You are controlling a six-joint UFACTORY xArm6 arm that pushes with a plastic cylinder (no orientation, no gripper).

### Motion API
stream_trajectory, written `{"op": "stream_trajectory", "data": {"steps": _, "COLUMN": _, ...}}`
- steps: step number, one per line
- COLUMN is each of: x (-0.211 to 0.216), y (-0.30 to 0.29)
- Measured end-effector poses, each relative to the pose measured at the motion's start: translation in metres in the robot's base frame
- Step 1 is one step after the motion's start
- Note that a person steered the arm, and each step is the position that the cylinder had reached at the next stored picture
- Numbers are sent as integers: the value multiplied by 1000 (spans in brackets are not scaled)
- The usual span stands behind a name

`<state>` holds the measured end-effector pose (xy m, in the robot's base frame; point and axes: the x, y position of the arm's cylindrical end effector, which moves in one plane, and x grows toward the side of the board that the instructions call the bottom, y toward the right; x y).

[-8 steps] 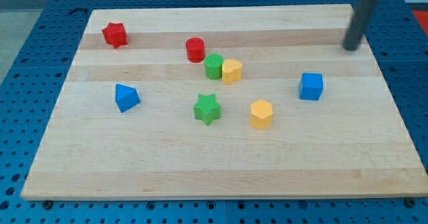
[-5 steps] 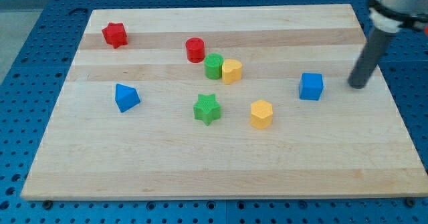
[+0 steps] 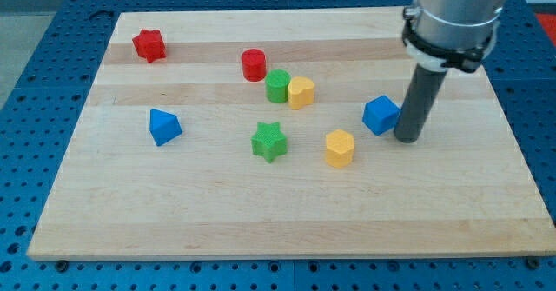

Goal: Slide the blue cube slightly to the left

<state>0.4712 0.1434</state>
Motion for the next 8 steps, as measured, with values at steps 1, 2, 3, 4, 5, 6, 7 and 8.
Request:
{"op": "stream_trajectory", "data": {"steps": 1, "x": 0, "y": -10}}
{"op": "stream_trajectory", "data": {"steps": 2, "x": 0, "y": -10}}
{"op": "stream_trajectory", "data": {"steps": 3, "x": 0, "y": -10}}
{"op": "stream_trajectory", "data": {"steps": 4, "x": -3, "y": -9}}
{"op": "stream_trajectory", "data": {"steps": 5, "x": -17, "y": -27}}
{"op": "stream_trajectory", "data": {"steps": 6, "x": -17, "y": -21}}
{"op": "stream_trajectory", "data": {"steps": 7, "x": -10, "y": 23}}
{"op": "stream_trajectory", "data": {"steps": 8, "x": -37, "y": 60}}
